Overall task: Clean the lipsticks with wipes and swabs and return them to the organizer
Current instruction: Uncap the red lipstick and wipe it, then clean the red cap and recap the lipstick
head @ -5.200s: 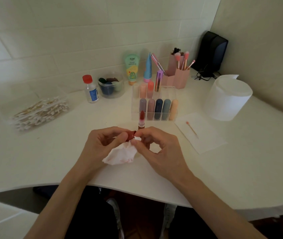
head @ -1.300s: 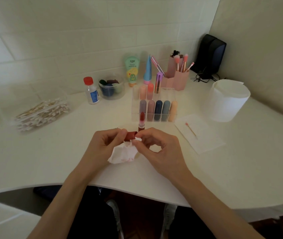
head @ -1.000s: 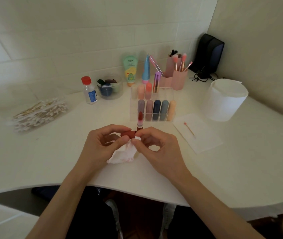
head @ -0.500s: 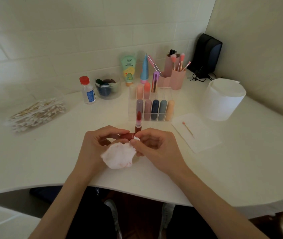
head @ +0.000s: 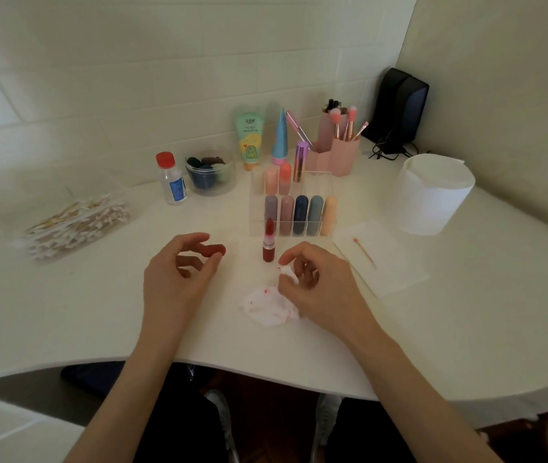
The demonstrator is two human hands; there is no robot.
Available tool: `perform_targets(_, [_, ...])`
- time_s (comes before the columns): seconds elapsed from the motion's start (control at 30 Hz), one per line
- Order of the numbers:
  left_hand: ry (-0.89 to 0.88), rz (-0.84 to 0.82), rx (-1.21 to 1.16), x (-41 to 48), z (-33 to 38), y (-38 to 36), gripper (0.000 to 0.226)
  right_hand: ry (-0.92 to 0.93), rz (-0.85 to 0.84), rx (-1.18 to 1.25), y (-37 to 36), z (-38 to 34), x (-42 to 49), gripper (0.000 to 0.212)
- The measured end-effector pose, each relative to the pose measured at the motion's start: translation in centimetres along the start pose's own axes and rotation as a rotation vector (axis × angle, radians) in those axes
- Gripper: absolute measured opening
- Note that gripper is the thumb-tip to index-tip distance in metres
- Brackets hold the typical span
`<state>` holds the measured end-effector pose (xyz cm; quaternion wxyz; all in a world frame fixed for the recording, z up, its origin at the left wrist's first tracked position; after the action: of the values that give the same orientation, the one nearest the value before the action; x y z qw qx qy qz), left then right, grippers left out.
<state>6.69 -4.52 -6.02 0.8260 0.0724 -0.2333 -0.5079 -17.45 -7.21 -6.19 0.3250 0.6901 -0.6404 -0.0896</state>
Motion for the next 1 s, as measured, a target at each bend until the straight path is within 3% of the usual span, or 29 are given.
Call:
perform_targets(0.17, [-0.017,0.042,0.213,-0.2,0.1,0.1,0.019,-0.037,0.044,-0.021,0.4,0.6,0.3,0.029])
perform_targets(0.67, [-0.071,-0.068,0.393,0.4,-0.1,-2.2,0.019,-0.127,0.2,-0.053,1.9,1.8,0.2,0.011])
perform_targets(0.83, [-0.057,-0.013,0.32,0.2,0.5,-1.7,0.047,-0.132,0.271,-0.061,2.8,1.5,0.2,0.009])
perform_targets(1.0, [-0.265,0.058,0.243,-1.1,4.0,-1.5,0.03,-0.17,0.404,-0.159,4.7,1.7,0.0,0.015])
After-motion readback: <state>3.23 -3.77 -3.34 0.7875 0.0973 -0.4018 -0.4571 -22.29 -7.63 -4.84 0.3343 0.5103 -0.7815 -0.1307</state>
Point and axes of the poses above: each hand's wrist, its own x-axis towards the middle knuckle, its own y-axis out of the back of the hand, z = x × y, the point moved 9 cm from there along x, towards the middle knuckle, and after that the axes turned 1 degree about -y, right-handed, at the moved point
